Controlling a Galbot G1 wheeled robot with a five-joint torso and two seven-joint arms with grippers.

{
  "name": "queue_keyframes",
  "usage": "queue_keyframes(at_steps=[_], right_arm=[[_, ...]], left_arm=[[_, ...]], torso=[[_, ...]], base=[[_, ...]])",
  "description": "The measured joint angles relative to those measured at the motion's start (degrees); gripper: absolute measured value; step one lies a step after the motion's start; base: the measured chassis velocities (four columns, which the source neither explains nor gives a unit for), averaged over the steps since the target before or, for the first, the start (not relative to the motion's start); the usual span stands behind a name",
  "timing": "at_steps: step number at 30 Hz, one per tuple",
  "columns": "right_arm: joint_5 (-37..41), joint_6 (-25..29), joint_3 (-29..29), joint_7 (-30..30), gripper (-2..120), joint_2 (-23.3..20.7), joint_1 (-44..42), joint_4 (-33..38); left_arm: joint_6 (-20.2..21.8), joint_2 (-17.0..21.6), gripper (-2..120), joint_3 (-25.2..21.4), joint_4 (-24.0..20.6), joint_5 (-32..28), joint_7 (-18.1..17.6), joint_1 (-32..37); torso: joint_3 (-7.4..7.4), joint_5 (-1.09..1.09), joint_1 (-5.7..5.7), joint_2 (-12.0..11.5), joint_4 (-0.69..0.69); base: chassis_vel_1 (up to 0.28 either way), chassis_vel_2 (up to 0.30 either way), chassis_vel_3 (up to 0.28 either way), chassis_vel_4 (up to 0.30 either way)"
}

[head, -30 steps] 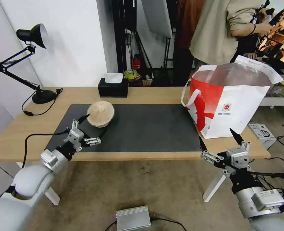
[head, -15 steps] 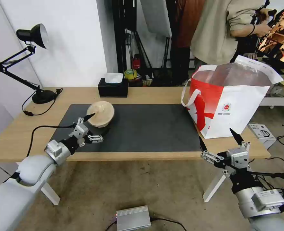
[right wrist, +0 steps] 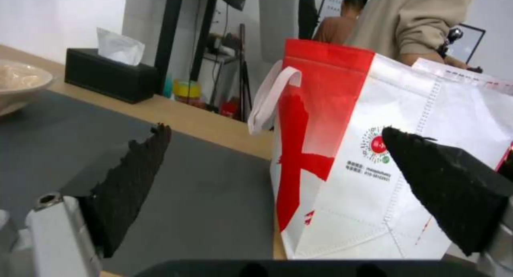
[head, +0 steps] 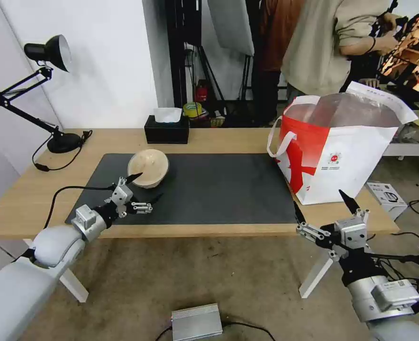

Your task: Pick up the trash from the table and place it into the takeout bag.

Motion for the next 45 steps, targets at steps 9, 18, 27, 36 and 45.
queue_keyframes(at_steps=[9, 18, 27, 36, 45], right_arm=[[0.00, 0.00, 0.00, 0.00, 100, 0.00, 0.00, 0.00], [0.00, 0.00, 0.00, 0.00, 100, 0.00, 0.00, 0.00], [0.00, 0.00, 0.00, 0.00, 100, 0.00, 0.00, 0.00], [0.00, 0.00, 0.00, 0.00, 100, 0.00, 0.00, 0.00], [0.00, 0.00, 0.00, 0.00, 100, 0.00, 0.00, 0.00]], left_arm=[[-0.43, -0.42, 100, -1.37, 2.36, 1.55, 0.70, -0.67], [-2.01, -1.51, 100, -1.08, 5.18, 2.48, 0.52, -2.92], [-2.06, -1.20, 100, -0.53, 6.87, 2.49, 1.02, -4.32], [-0.19, 1.18, 100, 0.33, 8.37, 2.87, 3.91, -6.00], [0.13, 2.47, 100, 3.32, 11.04, 2.71, 5.12, -9.41]], torso=[[0.00, 0.00, 0.00, 0.00, 0.00], [0.00, 0.00, 0.00, 0.00, 0.00], [0.00, 0.00, -0.01, 0.00, 0.00], [0.00, 0.01, -0.01, 0.00, 0.01], [0.00, 0.00, -0.01, 0.00, 0.01]], base=[[0.000, 0.000, 0.000, 0.000], [0.000, 0.000, 0.000, 0.000], [0.000, 0.000, 0.000, 0.000], [0.000, 0.000, 0.000, 0.000], [0.000, 0.000, 0.000, 0.000]])
